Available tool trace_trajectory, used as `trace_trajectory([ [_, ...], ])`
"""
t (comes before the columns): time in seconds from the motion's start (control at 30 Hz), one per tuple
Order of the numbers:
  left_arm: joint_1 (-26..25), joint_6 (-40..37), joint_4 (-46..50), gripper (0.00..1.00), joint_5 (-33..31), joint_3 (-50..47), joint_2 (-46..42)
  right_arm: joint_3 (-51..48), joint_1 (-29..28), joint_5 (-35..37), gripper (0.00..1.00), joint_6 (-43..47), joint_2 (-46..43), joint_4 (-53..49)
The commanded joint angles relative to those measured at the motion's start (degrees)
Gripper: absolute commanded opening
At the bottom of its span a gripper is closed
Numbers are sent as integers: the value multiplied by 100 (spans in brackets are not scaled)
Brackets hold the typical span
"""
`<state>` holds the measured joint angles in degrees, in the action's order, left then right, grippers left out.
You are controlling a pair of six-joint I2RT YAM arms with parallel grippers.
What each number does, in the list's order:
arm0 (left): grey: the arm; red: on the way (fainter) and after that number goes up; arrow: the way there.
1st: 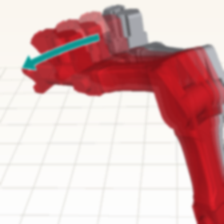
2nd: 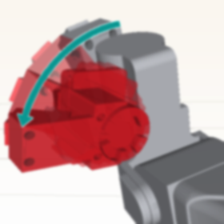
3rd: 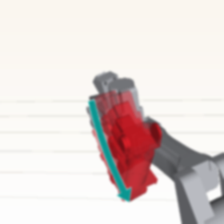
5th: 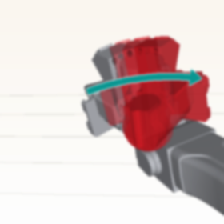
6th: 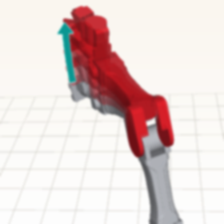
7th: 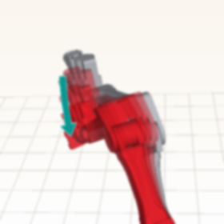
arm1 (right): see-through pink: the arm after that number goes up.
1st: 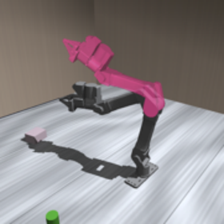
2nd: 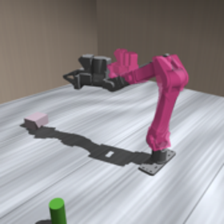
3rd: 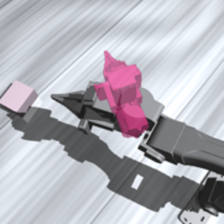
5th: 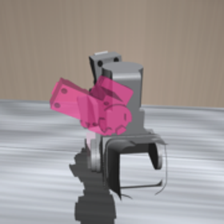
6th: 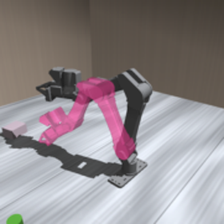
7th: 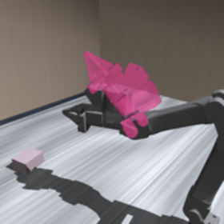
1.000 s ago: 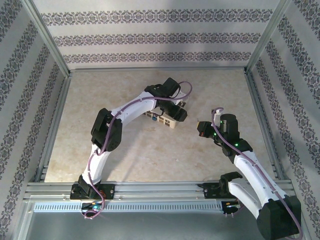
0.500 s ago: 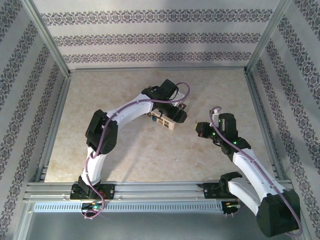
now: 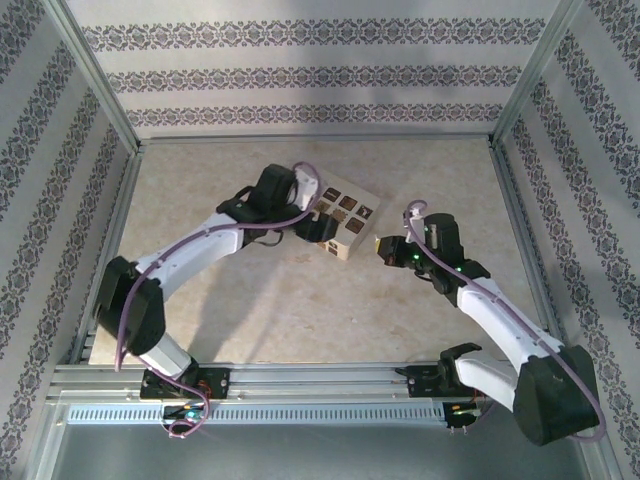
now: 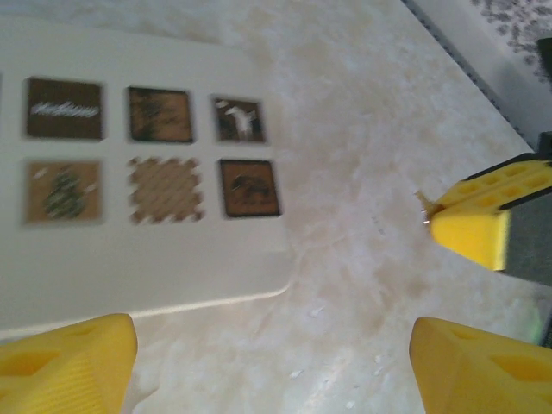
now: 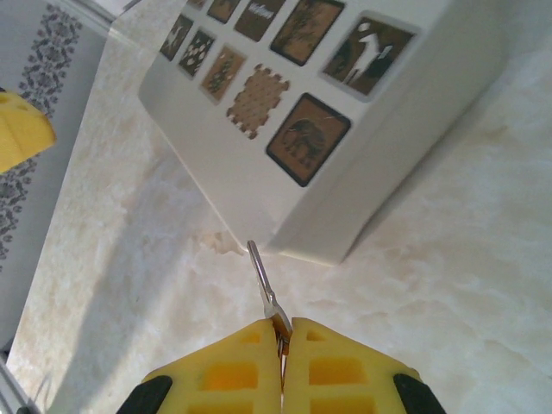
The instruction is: Unlock a padlock with a key
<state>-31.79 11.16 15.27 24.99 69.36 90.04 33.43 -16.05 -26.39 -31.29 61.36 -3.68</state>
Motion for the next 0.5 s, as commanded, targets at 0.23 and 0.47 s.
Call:
trace_trajectory([
  [0.23, 766, 526, -1652, 84, -249, -1894, -934, 905, -734, -99, 0, -204, 1314, 818],
  [0.47, 841, 361, -2701, 84, -562, -2879, -1162, 1437, -952, -237, 0, -321, 2282, 1177],
])
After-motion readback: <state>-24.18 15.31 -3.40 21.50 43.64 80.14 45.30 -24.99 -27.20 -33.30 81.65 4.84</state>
